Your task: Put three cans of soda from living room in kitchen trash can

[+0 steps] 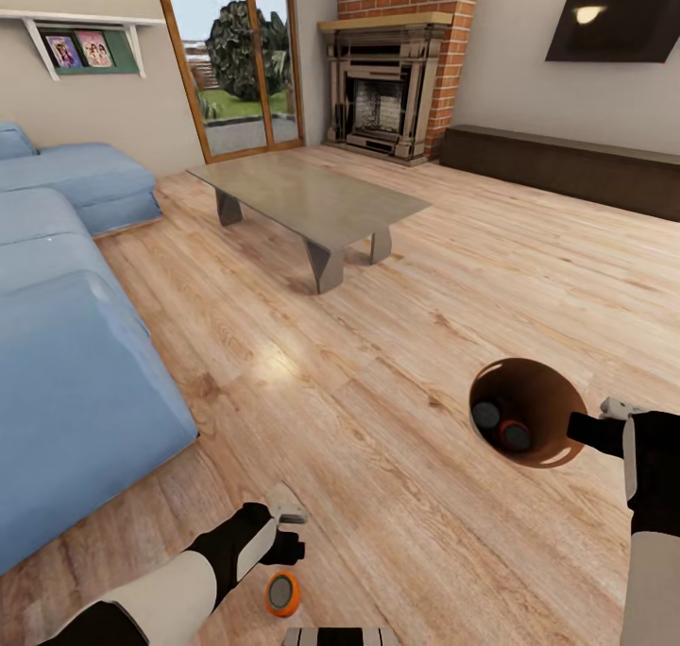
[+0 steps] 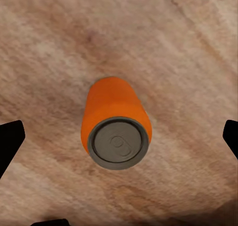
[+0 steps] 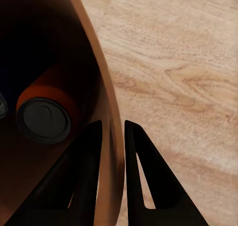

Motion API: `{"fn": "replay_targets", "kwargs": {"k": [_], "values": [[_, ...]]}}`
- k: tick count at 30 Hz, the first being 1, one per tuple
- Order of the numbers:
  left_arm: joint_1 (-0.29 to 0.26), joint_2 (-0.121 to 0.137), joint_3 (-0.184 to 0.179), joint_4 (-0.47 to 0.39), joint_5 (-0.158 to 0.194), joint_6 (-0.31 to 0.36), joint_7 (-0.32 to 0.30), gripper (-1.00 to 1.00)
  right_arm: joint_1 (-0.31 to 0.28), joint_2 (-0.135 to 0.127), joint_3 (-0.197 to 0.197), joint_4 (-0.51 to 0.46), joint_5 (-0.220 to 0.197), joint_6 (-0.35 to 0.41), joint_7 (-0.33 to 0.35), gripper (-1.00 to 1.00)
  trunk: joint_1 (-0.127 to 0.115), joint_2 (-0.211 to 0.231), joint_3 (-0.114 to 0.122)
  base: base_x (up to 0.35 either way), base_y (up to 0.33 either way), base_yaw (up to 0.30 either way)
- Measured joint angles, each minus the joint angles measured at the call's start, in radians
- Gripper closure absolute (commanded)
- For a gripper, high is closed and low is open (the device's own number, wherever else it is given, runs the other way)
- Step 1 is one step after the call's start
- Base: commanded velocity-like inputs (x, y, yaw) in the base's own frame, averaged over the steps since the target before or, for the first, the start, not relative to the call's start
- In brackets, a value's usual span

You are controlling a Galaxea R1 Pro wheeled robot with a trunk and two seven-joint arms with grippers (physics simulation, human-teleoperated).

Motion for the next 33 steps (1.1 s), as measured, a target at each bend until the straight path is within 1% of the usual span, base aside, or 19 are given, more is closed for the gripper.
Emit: {"fn": "replay_targets", "kwargs": {"k": [22, 28, 33], "values": [[0.004, -0.004, 0.002, 0.009, 0.001, -0.002, 0.000, -1.00, 0.002, -0.001, -0.001, -0.006, 0.001, 0.000, 0.000, 1.00, 0.000, 0.000, 0.000, 0.000, 0.000, 0.000], [0.015, -0.003, 0.003, 0.013, 0.000, -0.018, -0.001, -1.00, 0.002, 0.000, 0.000, -0.006, 0.002, 0.000, 0.000, 1.00, 0.023, -0.042, -0.019, 0.000, 0.000, 0.000], [0.023, -0.001, 0.003, 0.014, 0.001, -0.021, 0.000, -1.00, 0.002, 0.000, 0.000, -0.006, -0.001, 0.000, 0.000, 1.00, 0.023, -0.042, -0.019, 0.000, 0.000, 0.000]]}}
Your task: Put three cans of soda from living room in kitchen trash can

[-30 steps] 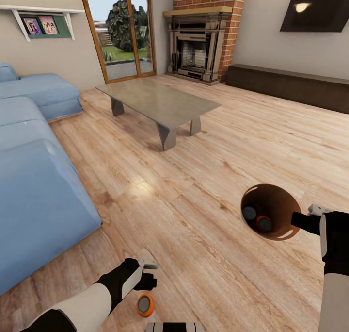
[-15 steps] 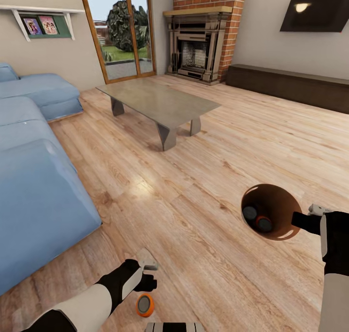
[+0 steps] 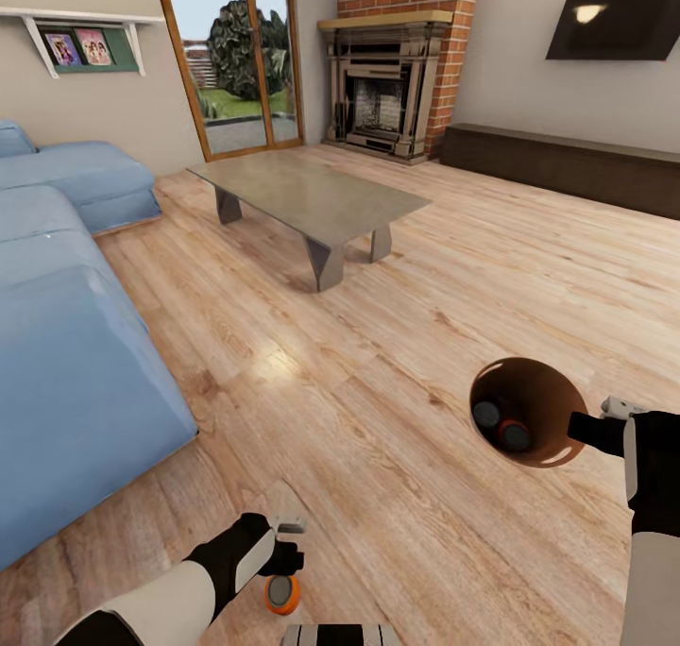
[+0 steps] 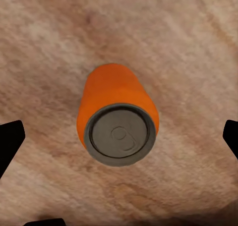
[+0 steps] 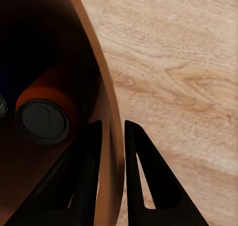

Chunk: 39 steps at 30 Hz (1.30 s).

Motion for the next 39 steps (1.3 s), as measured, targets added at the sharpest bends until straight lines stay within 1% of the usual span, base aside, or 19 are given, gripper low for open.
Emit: {"fn": "replay_targets", "kwargs": {"k": [3, 11, 14, 17, 22, 25, 28, 30, 33, 34, 37, 39], "values": [[0.001, 0.000, 0.000, 0.000, 0.000, -0.002, 0.000, -1.00, 0.000, -0.001, 0.000, 0.000, 0.000, 0.000, 0.000, 1.00, 0.000, 0.000, 0.000, 0.000, 0.000, 0.000], [0.013, -0.001, -0.001, 0.000, 0.000, -0.012, 0.000, -1.00, 0.000, -0.001, 0.000, 0.000, 0.002, 0.000, 0.000, 1.00, 0.031, -0.056, -0.025, 0.000, 0.000, 0.000], [0.014, -0.001, -0.001, -0.001, 0.000, -0.013, 0.000, -1.00, 0.000, 0.000, 0.000, 0.000, 0.003, 0.000, 0.000, 1.00, 0.031, -0.056, -0.025, 0.000, 0.000, 0.000], [0.014, -0.001, -0.002, -0.003, 0.000, -0.013, 0.000, -1.00, 0.000, 0.001, 0.000, 0.000, -0.002, 0.000, 0.000, 1.00, 0.042, -0.077, -0.034, 0.000, 0.000, 0.000], [0.014, 0.000, -0.002, -0.005, 0.000, -0.014, 0.000, -1.00, 0.000, 0.001, 0.001, 0.000, 0.005, 0.000, 0.000, 1.00, 0.044, -0.078, -0.054, 0.000, 0.000, 0.000], [0.014, 0.000, -0.001, -0.006, 0.000, -0.014, 0.000, -1.00, 0.000, 0.001, 0.001, 0.000, 0.004, 0.000, 0.000, 1.00, 0.044, -0.078, -0.054, 0.000, 0.000, 0.000], [0.014, 0.000, -0.002, -0.006, 0.000, -0.015, 0.000, -1.00, 0.000, 0.001, 0.001, 0.000, -0.005, 0.001, 0.001, 1.00, 0.046, -0.079, -0.065, 0.000, 0.000, 0.000], [0.014, 0.000, -0.002, -0.006, 0.000, -0.015, 0.000, -1.00, 0.000, 0.001, 0.001, 0.000, -0.001, 0.000, 0.000, 1.00, 0.047, -0.079, -0.073, 0.000, 0.000, 0.000], [0.014, 0.000, -0.001, -0.007, 0.000, -0.015, 0.000, -1.00, 0.000, 0.001, 0.000, 0.000, 0.009, -0.001, -0.001, 1.00, 0.047, -0.079, -0.073, 0.000, 0.000, 0.000], [0.014, 0.000, -0.001, -0.007, 0.000, -0.015, -0.001, -1.00, 0.000, 0.001, 0.000, 0.000, 0.006, -0.001, -0.001, 1.00, 0.047, -0.079, -0.073, 0.000, 0.000, 0.000], [0.015, -0.001, -0.002, -0.008, 0.000, -0.016, -0.002, -1.00, 0.000, 0.001, 0.001, 0.000, -0.008, 0.001, 0.001, 1.00, 0.048, -0.080, -0.085, 0.000, 0.000, 0.000], [0.015, -0.001, -0.002, -0.008, 0.000, -0.016, -0.002, -1.00, 0.000, 0.001, 0.001, 0.000, -0.003, 0.000, 0.000, 1.00, 0.049, -0.080, -0.092, 0.000, 0.000, 0.000]]}}
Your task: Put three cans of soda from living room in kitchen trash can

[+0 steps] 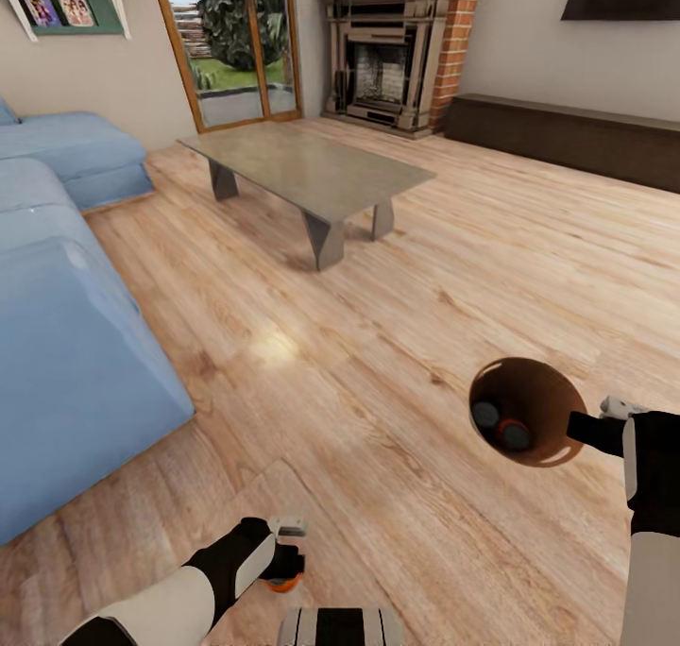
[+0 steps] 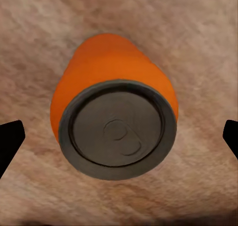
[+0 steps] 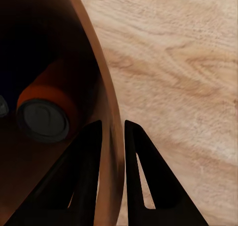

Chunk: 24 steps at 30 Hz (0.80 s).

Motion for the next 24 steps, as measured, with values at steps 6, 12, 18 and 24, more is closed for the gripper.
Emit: {"fn": "replay_targets", "kwargs": {"k": [6, 12, 18, 24], "values": [[0.000, 0.000, 0.000, -0.002, 0.000, 0.000, 0.001, -1.00, 0.000, 0.000, 0.000, 0.000, 0.004, 0.000, -0.001, 1.00, 0.001, -0.001, -0.008, 0.000, 0.000, 0.000], [-0.001, 0.002, 0.001, -0.002, 0.000, 0.000, -0.001, -1.00, 0.000, 0.000, 0.000, 0.000, 0.008, -0.001, -0.001, 1.00, 0.003, -0.001, -0.023, 0.000, 0.000, 0.000], [-0.001, 0.005, 0.001, -0.003, 0.000, 0.000, -0.001, -1.00, 0.000, 0.001, 0.001, 0.000, -0.007, 0.001, 0.001, 1.00, 0.004, -0.002, -0.035, 0.000, 0.000, 0.000], [-0.001, 0.006, 0.002, -0.003, 0.000, 0.000, 0.001, -1.00, 0.000, 0.002, 0.000, 0.000, 0.011, -0.001, -0.002, 1.00, 0.006, -0.003, -0.054, 0.000, 0.000, 0.000]]}}
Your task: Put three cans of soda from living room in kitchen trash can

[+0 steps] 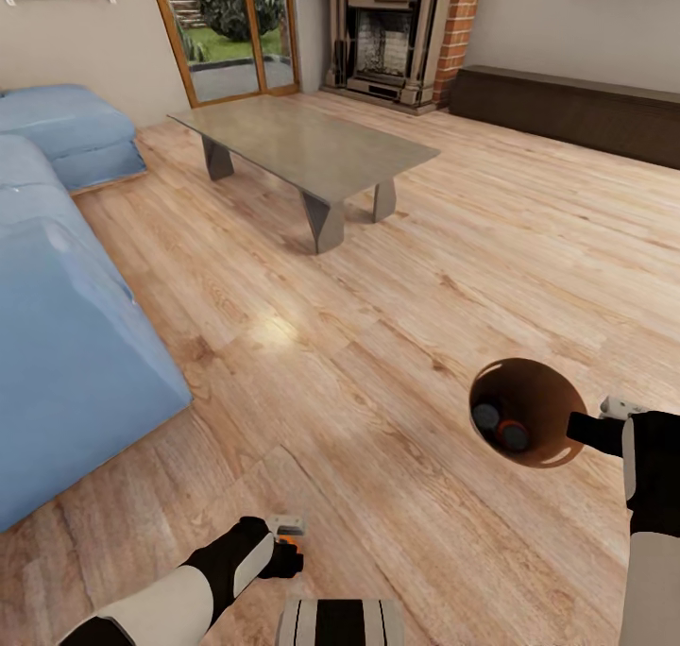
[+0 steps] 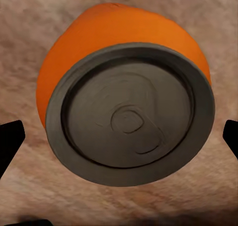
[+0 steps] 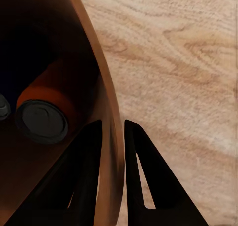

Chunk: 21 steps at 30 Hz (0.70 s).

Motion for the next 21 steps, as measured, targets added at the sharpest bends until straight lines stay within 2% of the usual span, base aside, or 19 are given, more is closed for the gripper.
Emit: {"fn": "replay_targets", "kwargs": {"k": [5, 10, 21], "values": [[0.000, 0.000, 0.000, 0.000, 0.000, 0.000, 0.001, -1.00, 0.000, 0.001, 0.000, 0.000, -0.015, 0.001, 0.002, 1.00, 0.000, 0.000, 0.000, 0.000, 0.000, 0.000], [0.000, -0.001, 0.000, 0.000, 0.000, 0.000, 0.002, -1.00, 0.000, 0.002, 0.001, -0.001, -0.004, 0.000, 0.001, 1.00, 0.000, 0.000, 0.000, 0.000, 0.000, 0.000], [0.000, 0.000, 0.001, -0.002, 0.000, 0.000, 0.002, -1.00, 0.000, 0.001, 0.001, -0.001, -0.008, 0.001, 0.001, 1.00, 0.000, 0.000, 0.000, 0.000, 0.000, 0.000]]}}
